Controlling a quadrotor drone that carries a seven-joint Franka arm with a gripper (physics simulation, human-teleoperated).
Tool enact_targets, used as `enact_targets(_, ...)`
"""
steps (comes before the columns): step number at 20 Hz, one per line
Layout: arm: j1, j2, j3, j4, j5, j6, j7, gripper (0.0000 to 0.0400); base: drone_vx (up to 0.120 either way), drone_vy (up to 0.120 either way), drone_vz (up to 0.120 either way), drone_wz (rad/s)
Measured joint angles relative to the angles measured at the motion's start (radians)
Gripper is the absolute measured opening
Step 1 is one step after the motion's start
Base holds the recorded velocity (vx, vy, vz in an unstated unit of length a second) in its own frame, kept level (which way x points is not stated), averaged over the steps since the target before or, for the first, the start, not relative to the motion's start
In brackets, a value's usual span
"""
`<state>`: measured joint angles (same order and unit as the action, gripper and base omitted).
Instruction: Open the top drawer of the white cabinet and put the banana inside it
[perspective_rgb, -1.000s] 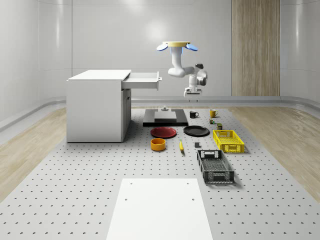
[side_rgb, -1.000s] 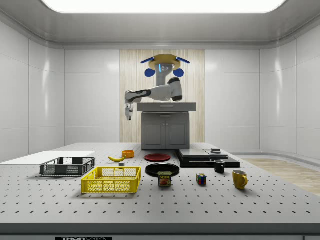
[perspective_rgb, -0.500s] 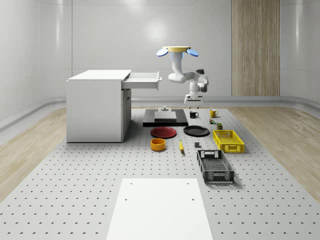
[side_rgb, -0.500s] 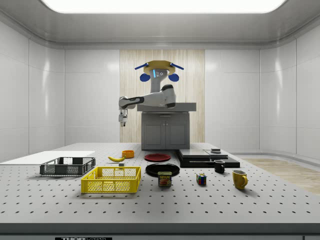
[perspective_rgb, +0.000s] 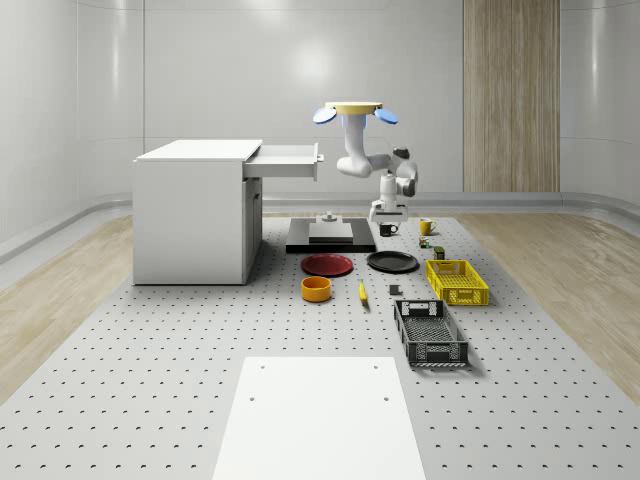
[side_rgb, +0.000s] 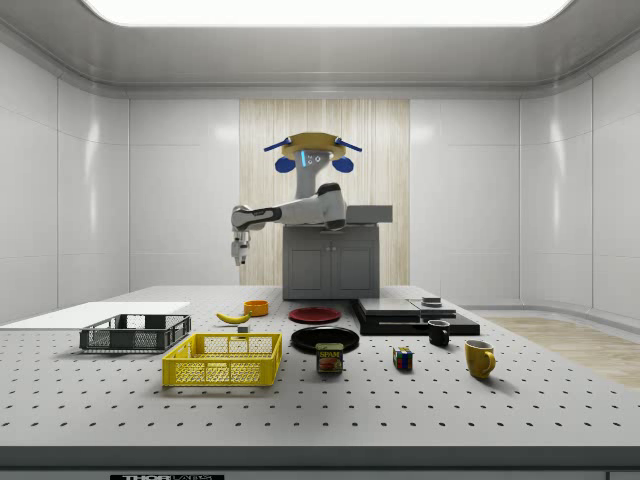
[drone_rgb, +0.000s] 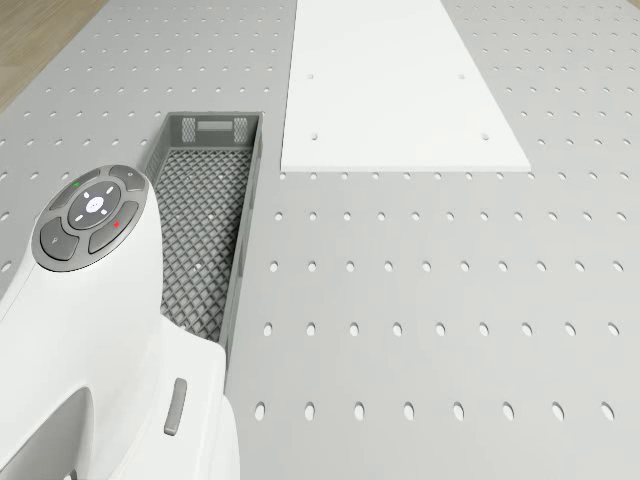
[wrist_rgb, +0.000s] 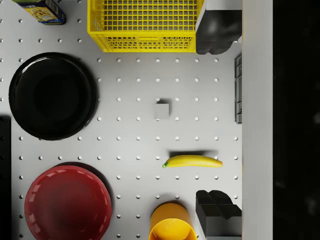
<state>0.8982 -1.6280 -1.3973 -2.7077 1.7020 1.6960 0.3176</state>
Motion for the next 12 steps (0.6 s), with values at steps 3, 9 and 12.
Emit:
enact_targets(3,0.0,0.001,0.0,0.0,0.0,-0.001,0.0,0.04,0.067,0.0,-0.12,0.0)
enact_targets(9,0.0,0.002,0.0,0.0,0.001,-0.001,0.0,0.04,0.0,0.0,-0.12,0.0)
enact_targets(12,0.0,0.002,0.0,0.0,0.001,-0.002,0.0,0.04,0.0,0.0,-0.12,0.0)
